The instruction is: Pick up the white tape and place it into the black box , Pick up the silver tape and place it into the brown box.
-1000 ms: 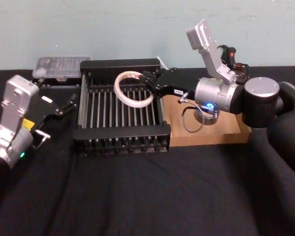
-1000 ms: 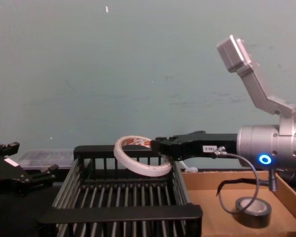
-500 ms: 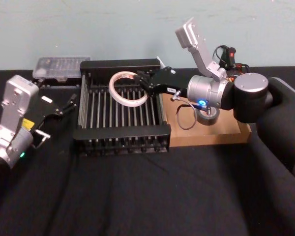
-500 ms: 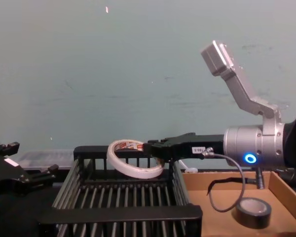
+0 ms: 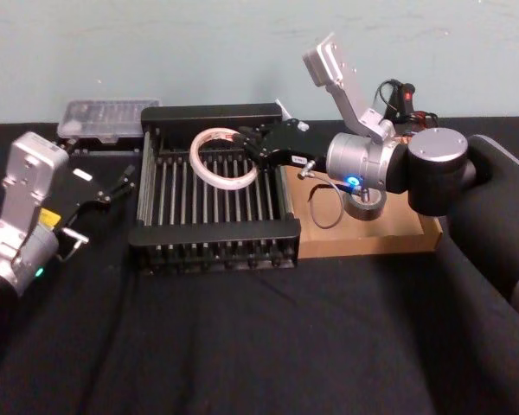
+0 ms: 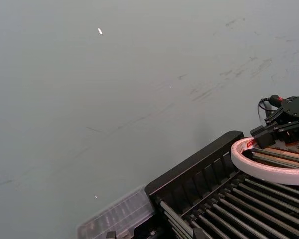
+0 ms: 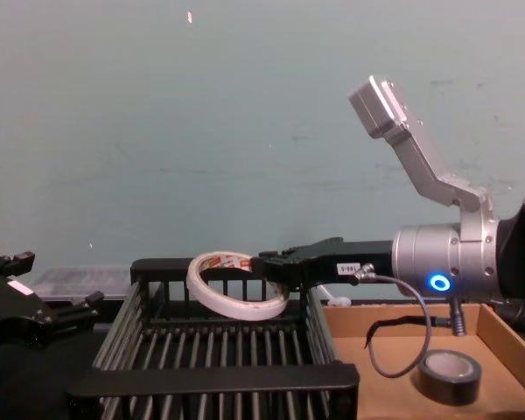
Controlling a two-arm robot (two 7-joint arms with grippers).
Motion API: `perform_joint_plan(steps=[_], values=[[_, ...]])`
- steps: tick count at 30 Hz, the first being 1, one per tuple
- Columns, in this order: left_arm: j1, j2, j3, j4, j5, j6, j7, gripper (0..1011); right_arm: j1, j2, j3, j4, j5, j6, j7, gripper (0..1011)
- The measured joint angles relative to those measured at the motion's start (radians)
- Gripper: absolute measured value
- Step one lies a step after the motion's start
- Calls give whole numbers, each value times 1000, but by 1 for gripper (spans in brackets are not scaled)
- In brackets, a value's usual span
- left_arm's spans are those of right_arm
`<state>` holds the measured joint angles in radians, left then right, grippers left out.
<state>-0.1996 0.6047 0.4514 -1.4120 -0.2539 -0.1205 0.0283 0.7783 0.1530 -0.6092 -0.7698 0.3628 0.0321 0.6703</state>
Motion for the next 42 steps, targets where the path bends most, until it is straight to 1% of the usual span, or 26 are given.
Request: perform_joint_plan(steps=[19, 20, 21, 22, 23, 25, 26, 29, 31, 32, 33, 34, 35, 36, 38, 39, 41, 42], values=[[0, 0, 0, 0, 0, 0, 0, 1001, -2, 2, 1, -4, 5, 2, -1, 111], [0, 0, 0, 0, 0, 0, 0, 1001, -2, 2, 1, -4, 5, 2, -2, 144], [0, 0, 0, 0, 0, 0, 0, 1001, -3, 2, 1, -5, 5, 2, -2, 203], [0, 0, 0, 0, 0, 0, 0, 1001, -3, 2, 1, -5, 5, 2, -2, 203], [0, 0, 0, 0, 0, 0, 0, 1001, -3, 2, 1, -5, 5, 2, -2, 237], [0, 0, 0, 0, 0, 0, 0, 1002, -3, 2, 1, -5, 6, 2, -2, 269], [0, 0, 0, 0, 0, 0, 0, 1001, -3, 2, 1, -5, 6, 2, -2, 327], [0, 0, 0, 0, 0, 0, 0, 1001, -3, 2, 1, -5, 6, 2, -2, 432], [0, 0, 0, 0, 0, 0, 0, 1001, -3, 2, 1, -5, 6, 2, -2, 468], [0, 0, 0, 0, 0, 0, 0, 1001, -3, 2, 1, -5, 6, 2, -2, 514], [0, 0, 0, 0, 0, 0, 0, 1001, -3, 2, 1, -5, 6, 2, -2, 514], [0, 0, 0, 0, 0, 0, 0, 1001, -3, 2, 1, -5, 6, 2, -2, 575], [0, 0, 0, 0, 0, 0, 0, 1001, -3, 2, 1, -5, 6, 2, -2, 596], [0, 0, 0, 0, 0, 0, 0, 1001, -3, 2, 1, -5, 6, 2, -2, 657], [0, 0, 0, 0, 0, 0, 0, 1001, -3, 2, 1, -5, 6, 2, -2, 696], [0, 0, 0, 0, 0, 0, 0, 1001, -3, 2, 1, -5, 6, 2, -2, 751], [0, 0, 0, 0, 0, 0, 0, 1001, -3, 2, 1, -5, 6, 2, -2, 791], [0, 0, 0, 0, 0, 0, 0, 1001, -3, 2, 1, -5, 6, 2, -2, 828]])
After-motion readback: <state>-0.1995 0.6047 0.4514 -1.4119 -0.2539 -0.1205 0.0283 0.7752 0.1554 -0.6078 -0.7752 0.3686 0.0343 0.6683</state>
